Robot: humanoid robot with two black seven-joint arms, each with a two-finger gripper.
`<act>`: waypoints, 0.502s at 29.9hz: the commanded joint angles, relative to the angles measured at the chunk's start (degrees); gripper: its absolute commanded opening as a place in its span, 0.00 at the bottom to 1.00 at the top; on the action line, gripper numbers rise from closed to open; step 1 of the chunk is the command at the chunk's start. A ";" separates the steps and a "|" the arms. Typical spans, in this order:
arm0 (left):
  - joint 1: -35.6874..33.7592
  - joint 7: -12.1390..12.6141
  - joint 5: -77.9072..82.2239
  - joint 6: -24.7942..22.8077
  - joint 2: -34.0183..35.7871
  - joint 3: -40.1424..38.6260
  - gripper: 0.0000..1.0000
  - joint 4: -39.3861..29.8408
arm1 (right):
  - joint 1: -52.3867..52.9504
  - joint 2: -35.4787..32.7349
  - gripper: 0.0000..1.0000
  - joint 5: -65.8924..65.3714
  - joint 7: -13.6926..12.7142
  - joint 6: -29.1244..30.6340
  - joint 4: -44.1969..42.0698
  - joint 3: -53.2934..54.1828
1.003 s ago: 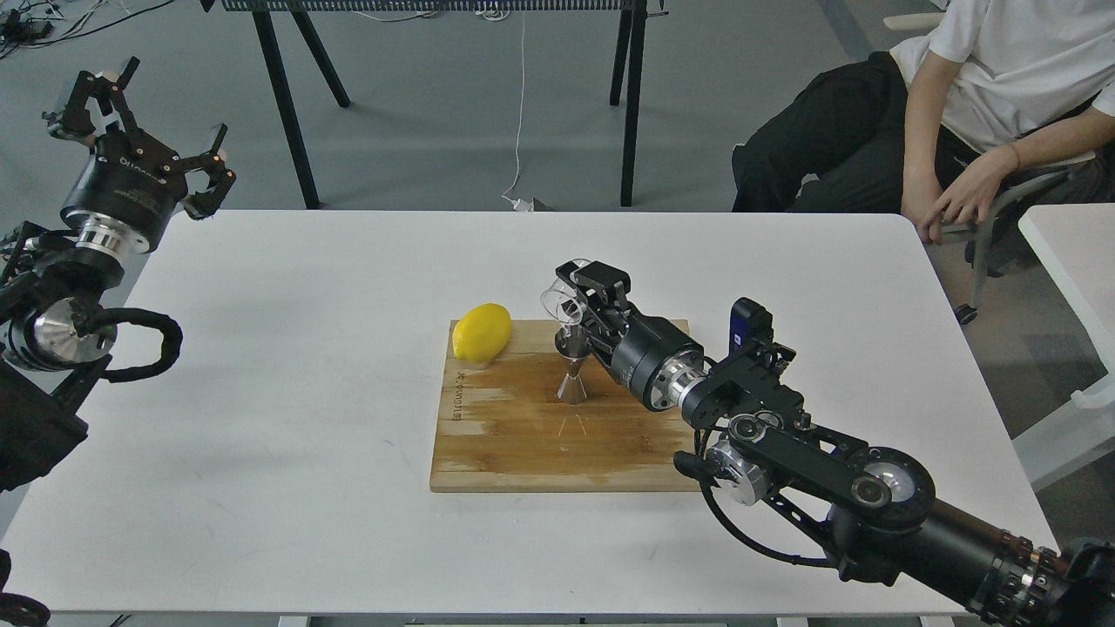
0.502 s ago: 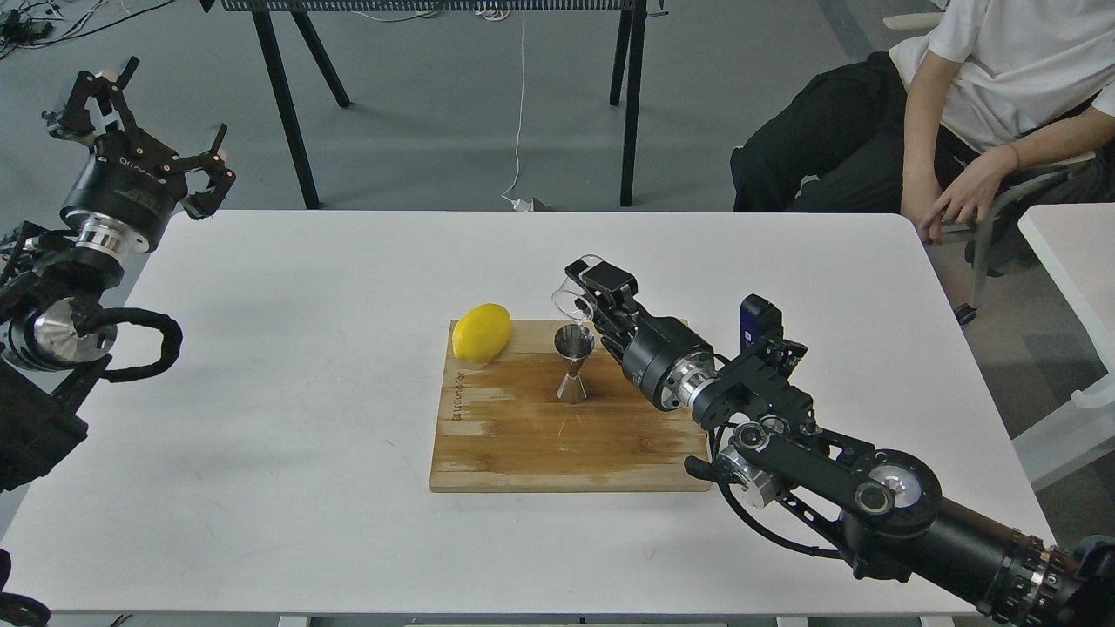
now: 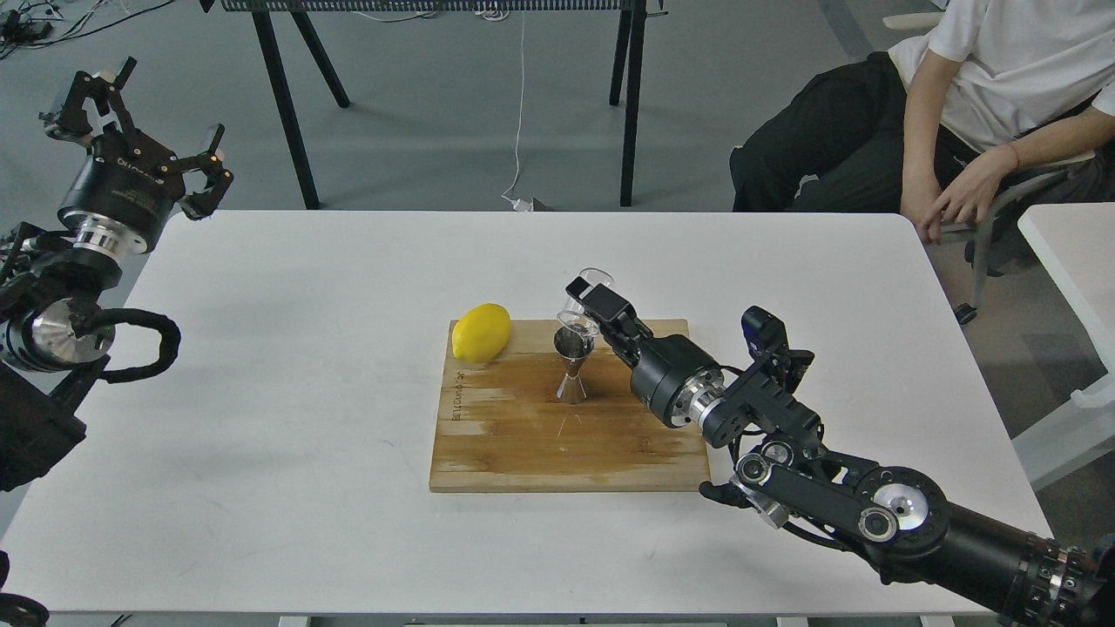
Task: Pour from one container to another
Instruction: 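Tilt the glass cup with the right gripper to pour into the jigger, then carry the glass cup back and lower it onto the table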
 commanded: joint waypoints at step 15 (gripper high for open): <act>0.08 0.08 -1.40 0.02 0.01 0.00 1.00 0.00 | 3.34 -1.66 0.32 -6.57 5.21 -2.19 -0.27 -6.33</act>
